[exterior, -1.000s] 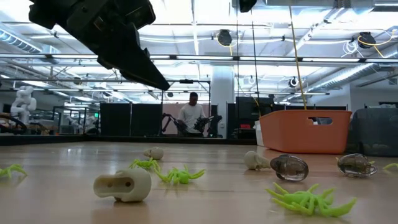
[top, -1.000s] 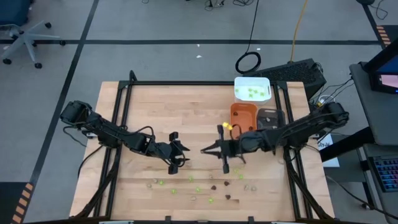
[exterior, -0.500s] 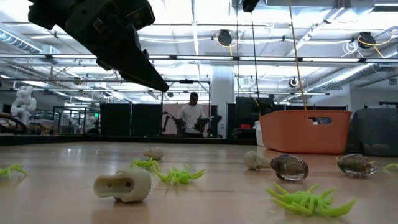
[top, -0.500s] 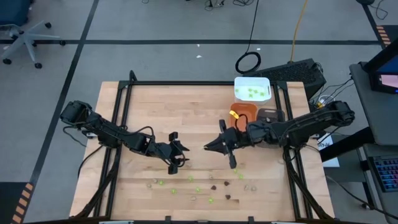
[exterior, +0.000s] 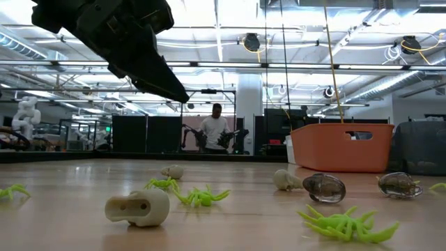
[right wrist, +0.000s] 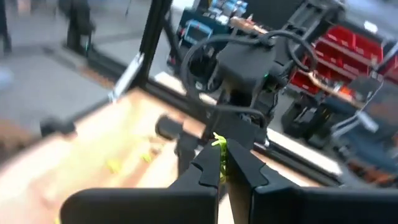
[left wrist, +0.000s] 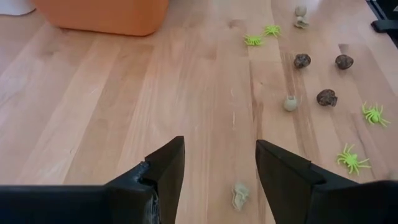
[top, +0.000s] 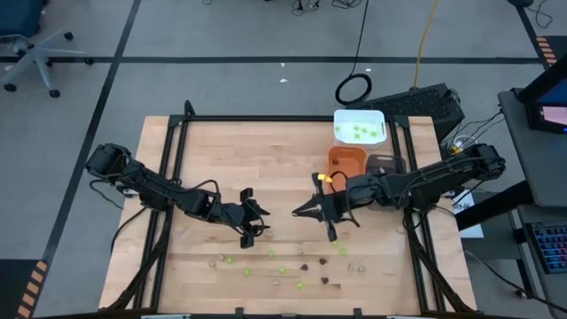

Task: Sort Halloween decoration
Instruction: Put the green spider toy into the white bin

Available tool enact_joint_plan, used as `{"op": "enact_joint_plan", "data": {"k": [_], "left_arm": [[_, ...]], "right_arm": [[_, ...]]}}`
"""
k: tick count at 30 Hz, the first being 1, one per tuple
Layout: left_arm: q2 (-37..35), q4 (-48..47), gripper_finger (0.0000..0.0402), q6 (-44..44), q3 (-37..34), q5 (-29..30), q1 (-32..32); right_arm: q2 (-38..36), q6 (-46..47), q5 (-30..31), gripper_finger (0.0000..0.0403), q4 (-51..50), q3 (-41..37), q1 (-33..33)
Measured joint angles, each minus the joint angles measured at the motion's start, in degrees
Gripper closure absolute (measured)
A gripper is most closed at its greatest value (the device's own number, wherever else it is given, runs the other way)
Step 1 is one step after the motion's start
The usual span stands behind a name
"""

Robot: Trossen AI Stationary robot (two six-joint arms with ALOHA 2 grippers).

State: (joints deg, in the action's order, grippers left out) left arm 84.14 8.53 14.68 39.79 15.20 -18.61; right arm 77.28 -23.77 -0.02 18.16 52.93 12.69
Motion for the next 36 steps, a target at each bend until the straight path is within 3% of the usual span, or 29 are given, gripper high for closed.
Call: {"op": "enact_joint_plan", "data": {"k": [12, 20, 22, 27, 33, 36], "left_arm": [[0.0, 0.0, 0.0205, 0.0, 0.0, 0.1, 0.0], [0.0, 0.0, 0.0205, 0.0, 0.0, 0.1, 0.0], [0.0, 0.0, 0.0205, -0.1, 0.0, 0.1, 0.0], [0.0, -0.6, 0.0205, -1.1, 0.0, 0.1, 0.0], [0.0, -2.2, 0.0205, -3.4, 0.0, 0.5, 0.0], [0.0, -2.5, 0.0205, -4.1, 0.0, 0.5, 0.0]], "right_arm": [[0.0, -27.5, 1.7, 0.0403, -1.4, 0.0, 0.0], [0.0, -33.3, 1.7, 0.0403, -2.3, 0.0, 0.0], [0.0, -30.5, 3.3, 0.0403, -2.3, 0.0, 0.0], [-1.0, -10.3, 14.4, 0.0403, -4.9, 0.0, -1.8], [-4.9, 5.5, 15.2, 0.0403, -16.4, 0.1, -11.7], [-7.1, 8.9, 15.1, 0.0403, -24.0, 0.1, -18.6]]}}
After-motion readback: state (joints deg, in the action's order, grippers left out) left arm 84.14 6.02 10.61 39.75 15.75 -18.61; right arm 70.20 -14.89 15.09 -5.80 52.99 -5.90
